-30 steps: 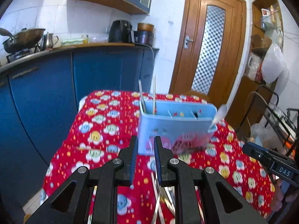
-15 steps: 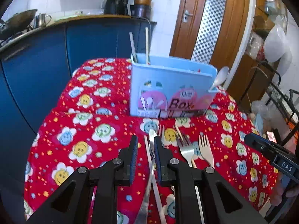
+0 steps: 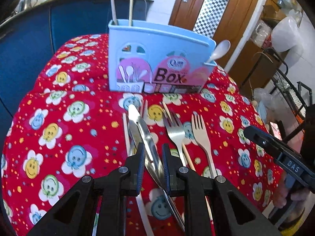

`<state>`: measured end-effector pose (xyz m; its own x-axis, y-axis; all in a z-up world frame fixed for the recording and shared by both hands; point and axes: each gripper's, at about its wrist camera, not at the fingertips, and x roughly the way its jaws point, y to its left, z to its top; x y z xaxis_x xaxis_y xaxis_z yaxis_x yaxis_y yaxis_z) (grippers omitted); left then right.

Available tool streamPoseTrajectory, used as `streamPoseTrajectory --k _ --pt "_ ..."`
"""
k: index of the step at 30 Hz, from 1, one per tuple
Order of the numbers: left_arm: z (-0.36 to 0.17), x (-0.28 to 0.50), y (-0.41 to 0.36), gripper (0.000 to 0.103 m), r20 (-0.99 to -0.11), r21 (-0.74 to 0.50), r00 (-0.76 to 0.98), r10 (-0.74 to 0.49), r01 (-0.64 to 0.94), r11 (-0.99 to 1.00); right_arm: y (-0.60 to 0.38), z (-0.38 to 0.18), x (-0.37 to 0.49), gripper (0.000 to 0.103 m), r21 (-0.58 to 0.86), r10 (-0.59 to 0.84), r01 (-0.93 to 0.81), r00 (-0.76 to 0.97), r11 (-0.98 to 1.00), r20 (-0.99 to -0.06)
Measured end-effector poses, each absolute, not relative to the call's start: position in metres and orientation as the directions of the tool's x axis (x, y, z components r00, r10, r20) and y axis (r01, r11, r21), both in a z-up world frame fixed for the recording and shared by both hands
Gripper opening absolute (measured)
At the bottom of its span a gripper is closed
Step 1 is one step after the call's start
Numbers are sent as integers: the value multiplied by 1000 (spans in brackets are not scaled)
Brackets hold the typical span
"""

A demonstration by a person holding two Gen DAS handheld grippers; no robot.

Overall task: Organize utensils
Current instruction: 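Grasp a silver knife with the left tool while the right tool moves to the white plastic fork, then grasp the white plastic fork with the right tool while the left tool lifts the knife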

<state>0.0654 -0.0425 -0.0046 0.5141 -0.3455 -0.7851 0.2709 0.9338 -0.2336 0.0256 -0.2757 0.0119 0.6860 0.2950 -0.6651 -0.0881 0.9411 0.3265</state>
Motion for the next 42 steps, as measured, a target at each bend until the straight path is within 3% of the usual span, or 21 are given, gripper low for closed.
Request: streamPoseTrajectory --k 28,34,35,42 --pt "-17 96 -59 19 -838 -204 465 -286 220 954 -280 3 27 40 351 316 -89 674 932 -668" --pt "-18 92 -52 12 -817 -226 493 -301 208 952 -277 3 25 40 347 317 -95 672 933 -669" --pt "-18 91 -50 6 -812 -236 495 -309 206 950 -276 3 25 40 346 317 -95 671 933 -670" --pt "-14 81 -30 5 -773 -333 498 -394 211 919 -267 6 24 40 337 320 -107 661 935 -679"
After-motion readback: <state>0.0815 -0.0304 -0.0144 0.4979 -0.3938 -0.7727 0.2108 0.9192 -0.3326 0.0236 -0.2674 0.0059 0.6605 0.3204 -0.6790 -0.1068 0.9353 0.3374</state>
